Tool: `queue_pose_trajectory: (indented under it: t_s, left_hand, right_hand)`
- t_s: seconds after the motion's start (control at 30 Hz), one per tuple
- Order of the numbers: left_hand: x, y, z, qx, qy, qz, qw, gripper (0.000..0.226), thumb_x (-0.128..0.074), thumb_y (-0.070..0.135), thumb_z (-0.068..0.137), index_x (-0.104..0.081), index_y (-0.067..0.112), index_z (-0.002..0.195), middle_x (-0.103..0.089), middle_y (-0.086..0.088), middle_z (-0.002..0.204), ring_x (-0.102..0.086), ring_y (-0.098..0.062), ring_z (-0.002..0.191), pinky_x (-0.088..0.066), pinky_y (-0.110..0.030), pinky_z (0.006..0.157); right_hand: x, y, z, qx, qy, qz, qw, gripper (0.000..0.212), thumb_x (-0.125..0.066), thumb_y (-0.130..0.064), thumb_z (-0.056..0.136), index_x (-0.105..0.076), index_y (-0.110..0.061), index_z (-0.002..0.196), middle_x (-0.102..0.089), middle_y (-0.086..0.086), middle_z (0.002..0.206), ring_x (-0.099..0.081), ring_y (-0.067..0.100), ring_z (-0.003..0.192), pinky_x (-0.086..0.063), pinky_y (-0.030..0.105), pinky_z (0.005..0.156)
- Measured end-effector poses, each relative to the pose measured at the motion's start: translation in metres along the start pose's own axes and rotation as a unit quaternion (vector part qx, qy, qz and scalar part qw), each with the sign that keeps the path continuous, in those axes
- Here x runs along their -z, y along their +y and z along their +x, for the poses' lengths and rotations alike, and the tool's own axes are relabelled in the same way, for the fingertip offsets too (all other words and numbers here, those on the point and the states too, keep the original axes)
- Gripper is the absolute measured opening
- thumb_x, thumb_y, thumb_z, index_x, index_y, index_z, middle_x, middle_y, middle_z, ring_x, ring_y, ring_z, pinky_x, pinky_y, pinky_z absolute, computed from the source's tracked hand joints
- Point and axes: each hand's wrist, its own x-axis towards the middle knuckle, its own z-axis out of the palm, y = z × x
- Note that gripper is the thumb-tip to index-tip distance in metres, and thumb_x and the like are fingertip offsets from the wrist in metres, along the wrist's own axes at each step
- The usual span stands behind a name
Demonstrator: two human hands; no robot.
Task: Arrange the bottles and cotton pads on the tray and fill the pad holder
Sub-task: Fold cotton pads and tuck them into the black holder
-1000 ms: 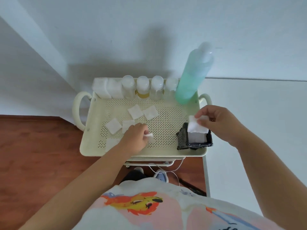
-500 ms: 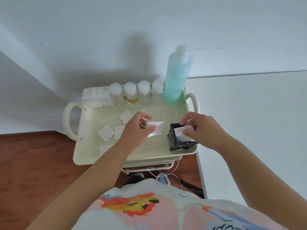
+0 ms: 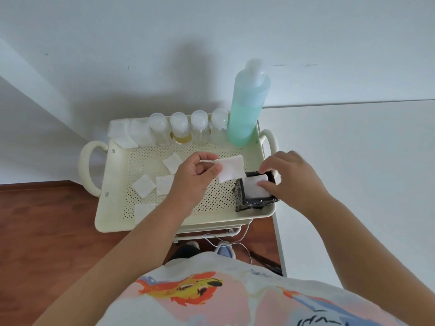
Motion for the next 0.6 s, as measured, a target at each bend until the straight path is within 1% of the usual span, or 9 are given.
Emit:
queue_pose_trajectory:
  t_s: [0.07,0.13,0.23,0.3,0.37,0.4,0.47,0.53,0.6]
  left_hand:
    - [-0.004,0.005,-0.001,-0.001,-0.007,0.006,1.000,0.014,-0.070,0.018,0.088,-0.066,0.031,0.092,-0.076,0.006,0.081,-0.062,-0.004,0.071,-0.044,-0.026,0.069]
    - [-0.007,0.007,-0.001,0.000,-0.015,0.013,1.000,0.014,-0.070,0.018,0.088,-0.066,0.030,0.093,-0.076,0.007,0.082,-0.062,-0.003,0.071,-0.044,-0.026,0.069]
    - [-0.012,0.009,-0.002,0.002,-0.027,0.021,0.999,0.015,-0.070,0.015,0.088,-0.066,0.027,0.096,-0.077,0.003,0.082,-0.064,-0.008,0.075,-0.048,-0.029,0.073]
    - [-0.014,0.009,-0.002,0.000,-0.030,0.024,0.999,0.016,-0.070,0.013,0.088,-0.065,0.026,0.096,-0.076,0.003,0.079,-0.064,-0.012,0.076,-0.049,-0.031,0.075]
    - [-0.016,0.010,-0.002,-0.001,-0.035,0.028,0.999,0.017,-0.070,0.011,0.087,-0.065,0.025,0.095,-0.074,0.006,0.075,-0.063,-0.009,0.073,-0.050,-0.028,0.072]
    - [-0.017,0.010,-0.002,0.000,-0.039,0.032,0.999,0.018,-0.070,0.010,0.087,-0.065,0.025,0.095,-0.072,0.008,0.073,-0.062,-0.007,0.070,-0.050,-0.027,0.070]
    - [-0.020,0.010,-0.001,0.007,-0.048,0.040,0.998,0.018,-0.070,0.008,0.086,-0.065,0.023,0.095,-0.070,0.009,0.071,-0.062,-0.005,0.067,-0.049,-0.026,0.068]
    - [-0.024,0.010,-0.001,0.012,-0.058,0.046,0.997,0.018,-0.071,0.007,0.086,-0.065,0.022,0.096,-0.070,0.008,0.071,-0.062,-0.007,0.066,-0.049,-0.031,0.070]
    - [-0.028,0.010,-0.001,0.011,-0.071,0.060,0.996,0.017,-0.070,0.008,0.086,-0.065,0.022,0.096,-0.071,0.008,0.072,-0.062,-0.010,0.068,-0.051,-0.036,0.074]
  right_hand:
    - [0.003,0.005,-0.003,0.017,0.053,-0.025,0.998,0.015,-0.077,-0.020,0.073,-0.067,-0.022,0.084,-0.064,-0.008,0.083,-0.043,0.018,0.078,-0.042,0.035,0.075]
    - [0.002,0.007,-0.006,0.033,0.049,-0.039,0.998,0.014,-0.076,-0.016,0.074,-0.067,-0.023,0.081,-0.062,-0.015,0.073,-0.044,0.019,0.079,-0.038,0.035,0.077]
    - [-0.004,0.005,-0.008,0.055,-0.028,-0.084,0.995,0.011,-0.071,-0.020,0.078,-0.069,-0.028,0.085,-0.056,-0.021,0.070,-0.049,0.021,0.092,-0.029,0.035,0.083]
    - [-0.008,0.004,-0.005,0.035,-0.096,-0.125,0.987,0.016,-0.060,-0.027,0.084,-0.069,-0.037,0.093,-0.062,-0.016,0.083,-0.044,0.017,0.109,-0.020,0.034,0.088]
    - [-0.010,0.006,0.000,0.020,-0.131,-0.138,0.982,0.021,-0.054,-0.030,0.087,-0.067,-0.042,0.098,-0.062,-0.008,0.092,-0.038,0.013,0.118,-0.014,0.031,0.087]
    - [-0.009,0.007,0.000,0.015,-0.130,-0.128,0.983,0.022,-0.054,-0.029,0.087,-0.068,-0.043,0.097,-0.062,-0.008,0.093,-0.037,0.011,0.118,-0.013,0.031,0.087]
    - [-0.002,0.008,-0.001,-0.006,-0.080,-0.057,0.995,0.024,-0.055,-0.022,0.085,-0.067,-0.042,0.091,-0.064,-0.012,0.087,-0.041,0.007,0.112,-0.015,0.028,0.087]
    - [0.007,0.009,-0.003,-0.043,-0.026,0.053,0.997,0.024,-0.056,-0.017,0.083,-0.060,-0.040,0.089,-0.067,-0.017,0.084,-0.045,0.004,0.097,-0.027,0.033,0.088]
    - [0.013,0.007,-0.002,-0.071,-0.019,0.145,0.987,0.023,-0.060,-0.021,0.084,-0.051,-0.041,0.092,-0.068,-0.021,0.089,-0.051,0.001,0.088,-0.036,0.029,0.075]
